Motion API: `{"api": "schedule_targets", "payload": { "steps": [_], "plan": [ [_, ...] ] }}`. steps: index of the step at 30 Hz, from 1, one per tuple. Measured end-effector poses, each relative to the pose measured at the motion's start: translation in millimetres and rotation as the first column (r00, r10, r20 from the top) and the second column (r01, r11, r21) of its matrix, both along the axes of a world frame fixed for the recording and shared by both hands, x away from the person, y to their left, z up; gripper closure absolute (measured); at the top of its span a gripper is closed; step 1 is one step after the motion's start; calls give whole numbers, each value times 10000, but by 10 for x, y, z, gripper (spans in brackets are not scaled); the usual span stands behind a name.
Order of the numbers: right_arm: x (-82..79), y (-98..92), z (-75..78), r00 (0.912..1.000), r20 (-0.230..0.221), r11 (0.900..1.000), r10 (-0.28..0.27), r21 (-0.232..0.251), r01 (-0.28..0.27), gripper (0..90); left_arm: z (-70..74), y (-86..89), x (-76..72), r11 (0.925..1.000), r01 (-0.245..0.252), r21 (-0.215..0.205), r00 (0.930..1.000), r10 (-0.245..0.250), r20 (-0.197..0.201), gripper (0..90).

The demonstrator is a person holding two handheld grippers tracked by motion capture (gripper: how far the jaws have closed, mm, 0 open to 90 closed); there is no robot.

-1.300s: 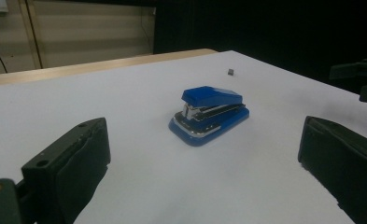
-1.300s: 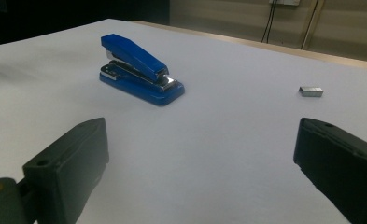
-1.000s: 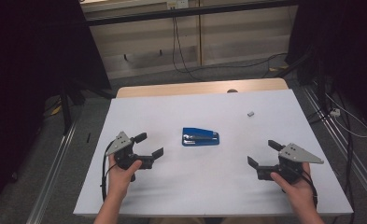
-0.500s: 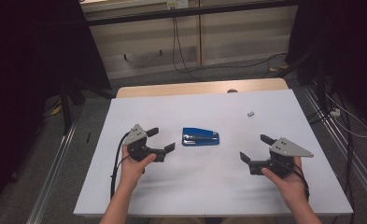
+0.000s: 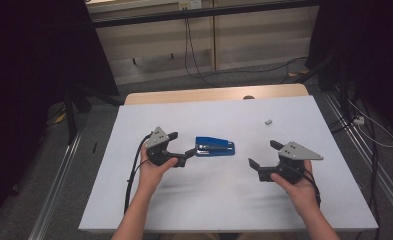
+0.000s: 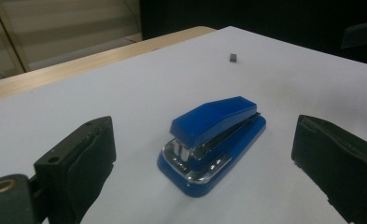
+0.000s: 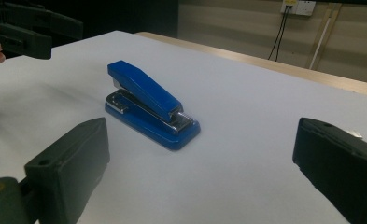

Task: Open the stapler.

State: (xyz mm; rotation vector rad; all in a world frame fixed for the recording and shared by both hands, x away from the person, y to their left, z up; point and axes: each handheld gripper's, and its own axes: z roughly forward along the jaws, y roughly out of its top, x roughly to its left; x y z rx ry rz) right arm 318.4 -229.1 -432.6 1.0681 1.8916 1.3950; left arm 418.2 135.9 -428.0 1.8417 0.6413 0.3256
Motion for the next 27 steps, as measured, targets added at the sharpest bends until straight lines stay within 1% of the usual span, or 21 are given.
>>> {"api": "schedule_targets", "payload": {
  "steps": [1,3,4,6,7,9,11,13,14,18,19,21,22,24,27],
  "plan": [
    [14,12,-2,10000,-22,10000,43,67,-43,32,-11,-12,15,10000,27,-6,10000,-27,11,71],
    [42,37,-3,10000,-43,9999,72,80,-72,32,-35,-24,44,9999,66,-96,9999,-67,-106,82],
    [52,46,-2,10000,-29,9999,79,93,-79,32,-47,-37,66,9999,113,-38,9998,-113,-189,85],
    [78,74,0,9999,-40,9998,126,122,-126,32,-56,-65,103,9995,237,217,9995,-232,-208,85],
    [90,88,-1,9999,-50,9998,154,98,-154,32,-62,-78,123,9992,312,234,9992,-306,-271,85],
    [125,130,-4,9997,-60,9997,222,93,-222,32,-75,-104,160,9993,321,192,9986,-313,-426,85],
    [132,141,-5,9997,-86,9997,226,96,-225,33,-87,-123,188,9992,326,211,9987,-317,-395,86],
    [152,165,-2,9996,-58,9996,262,74,-262,32,-105,-140,217,9995,292,96,9984,-287,-494,86],
    [162,176,2,9996,-63,9996,277,93,-276,32,-111,-145,231,9995,289,135,9981,-281,-541,86],
    [196,194,2,9994,-83,9993,343,148,-342,33,-122,-172,275,9992,366,181,9979,-355,-551,85],
    [206,199,-3,9992,-129,9992,378,154,-376,34,-125,-187,286,9993,375,75,9974,-370,-614,85],
    [247,205,-12,9991,-174,9992,385,136,-382,34,-123,-204,309,9992,387,14,9972,-385,-644,85],
    [247,205,-12,9991,-174,9992,385,136,-382,34,-118,-213,318,9991,424,67,9972,-420,-615,85],
    [272,207,-5,9992,-165,9992,367,150,-365,34,-109,-228,334,9988,488,5,9972,-487,-573,85],
    [305,211,0,9993,-139,9993,354,143,-352,34,-96,-228,352,9992,408,20,9979,-406,-507,85]
  ]
}}
